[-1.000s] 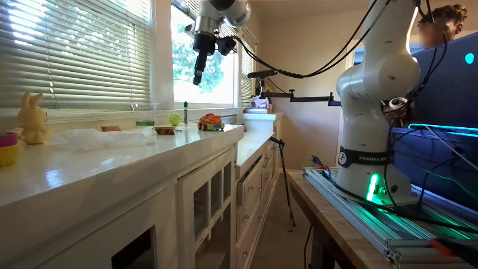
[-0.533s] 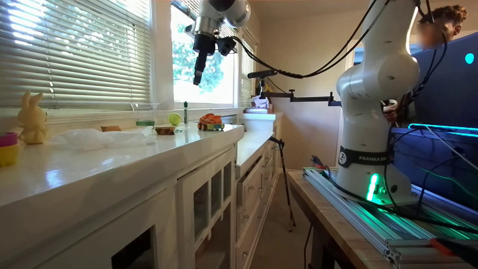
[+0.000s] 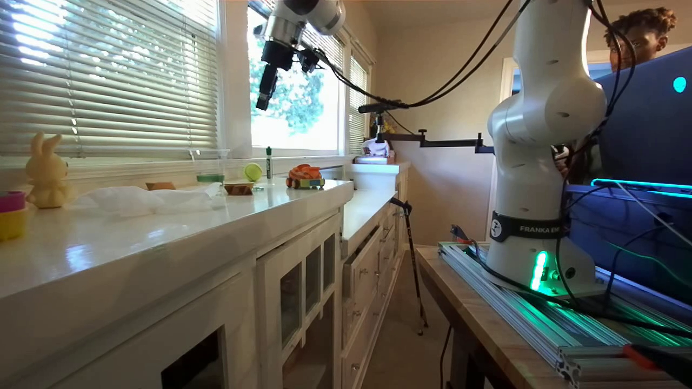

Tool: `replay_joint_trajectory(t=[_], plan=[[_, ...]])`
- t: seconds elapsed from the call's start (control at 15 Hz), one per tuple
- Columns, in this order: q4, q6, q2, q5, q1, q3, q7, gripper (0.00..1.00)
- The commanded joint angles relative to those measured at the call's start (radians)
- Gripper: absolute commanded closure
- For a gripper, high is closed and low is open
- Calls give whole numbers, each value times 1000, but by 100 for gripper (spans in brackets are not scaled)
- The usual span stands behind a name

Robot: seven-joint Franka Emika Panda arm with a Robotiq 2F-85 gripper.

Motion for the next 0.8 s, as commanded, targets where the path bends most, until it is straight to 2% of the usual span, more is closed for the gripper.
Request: replay_joint_trajectory(t=[0.0, 0.2, 0.53, 0.73], plan=[[156, -20, 126, 28, -45, 17, 41, 0], [242, -80, 196, 54, -77, 26, 112, 0], [348, -101, 294, 193, -134, 77, 136, 0], [403, -138, 342, 221, -155, 106, 164, 0]])
